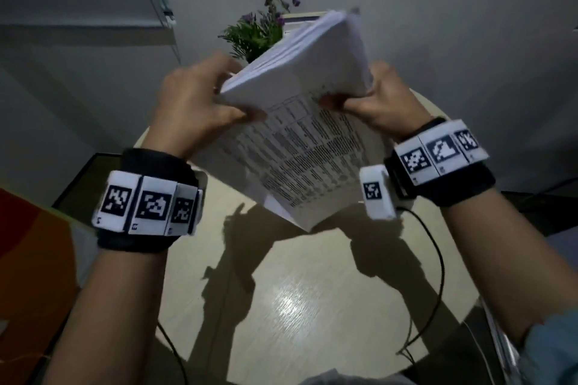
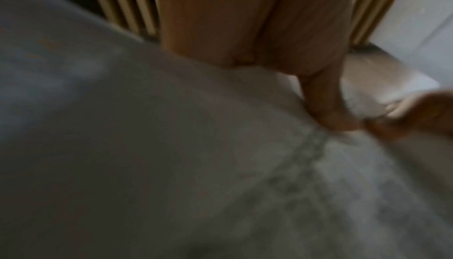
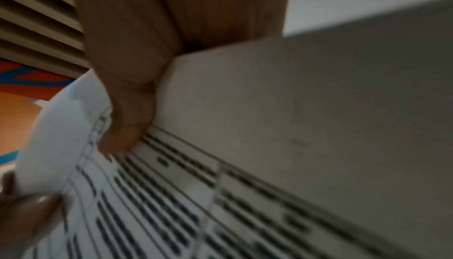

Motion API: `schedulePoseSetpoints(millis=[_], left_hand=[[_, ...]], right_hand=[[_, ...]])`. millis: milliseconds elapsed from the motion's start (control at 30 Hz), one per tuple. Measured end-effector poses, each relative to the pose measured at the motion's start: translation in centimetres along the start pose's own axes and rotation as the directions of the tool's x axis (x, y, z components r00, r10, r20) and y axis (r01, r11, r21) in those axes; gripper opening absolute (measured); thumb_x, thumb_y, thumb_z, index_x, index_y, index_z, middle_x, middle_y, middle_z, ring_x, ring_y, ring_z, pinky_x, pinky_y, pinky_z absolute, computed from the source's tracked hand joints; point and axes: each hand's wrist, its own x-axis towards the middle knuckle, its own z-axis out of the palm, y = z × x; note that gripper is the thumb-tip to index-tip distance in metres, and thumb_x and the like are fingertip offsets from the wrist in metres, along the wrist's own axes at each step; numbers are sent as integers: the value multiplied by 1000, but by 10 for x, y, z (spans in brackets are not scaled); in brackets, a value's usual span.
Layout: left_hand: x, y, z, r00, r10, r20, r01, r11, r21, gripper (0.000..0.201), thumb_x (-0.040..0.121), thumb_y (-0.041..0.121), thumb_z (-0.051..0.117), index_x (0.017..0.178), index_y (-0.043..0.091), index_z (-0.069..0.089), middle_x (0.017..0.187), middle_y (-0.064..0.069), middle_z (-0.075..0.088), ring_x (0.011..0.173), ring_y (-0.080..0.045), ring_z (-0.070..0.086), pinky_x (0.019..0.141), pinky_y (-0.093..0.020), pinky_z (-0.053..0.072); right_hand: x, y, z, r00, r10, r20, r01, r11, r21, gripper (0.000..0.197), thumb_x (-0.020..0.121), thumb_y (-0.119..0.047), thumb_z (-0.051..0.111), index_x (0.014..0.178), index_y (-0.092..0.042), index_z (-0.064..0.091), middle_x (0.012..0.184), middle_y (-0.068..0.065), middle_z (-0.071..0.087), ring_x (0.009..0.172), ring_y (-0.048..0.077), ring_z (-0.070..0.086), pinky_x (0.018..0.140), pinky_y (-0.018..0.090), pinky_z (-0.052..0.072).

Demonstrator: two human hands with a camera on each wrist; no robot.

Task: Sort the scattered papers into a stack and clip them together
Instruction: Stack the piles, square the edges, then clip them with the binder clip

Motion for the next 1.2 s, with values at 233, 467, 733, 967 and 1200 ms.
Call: schedulePoseSetpoints(millis=[233,467,733,967,1200], left_hand=[[-11,-24,25,980,-196,18,187,899,-396,9,77,16,73,80,16,64,66,14,65,47,15,52,50,-4,42],[-24,-58,30,904,-423,65,373,704,-605,15,86,6,60,74,16,62,54,20,68,53,9,62,57,-12,49],[-34,-57,67,806,-554,211,431,302,-850,20,92,1,50,106,8,62,114,-12,69,109,-25,65,101,-45,46],[-26,-76,82,783,-451,427,617,480,-624,35,82,8,64,115,-3,58,107,-18,65,96,-29,60,90,-42,47],[-29,-49,130,816,-578,-19,434,632,-642,9,84,4,61,90,-2,63,78,-3,62,79,-14,54,66,-27,43]], right_hand=[[28,8,-4,946,281,161,-196,892,-407,43,69,-32,78,52,-16,42,51,-3,42,33,-3,43,36,10,27],[-21,81,-61,858,503,100,-503,864,-29,48,31,-56,85,59,-19,73,49,-8,63,43,0,57,43,10,43],[-96,139,-9,763,643,66,-611,685,396,46,69,-14,74,112,-11,59,105,1,69,90,5,69,70,13,53],[-80,136,-27,721,690,-67,-614,680,401,37,85,-7,62,120,-1,55,114,12,63,91,25,64,81,27,52],[-70,111,10,750,424,-509,-402,902,158,10,73,-21,57,77,-13,60,62,-3,54,56,0,49,56,19,40]])
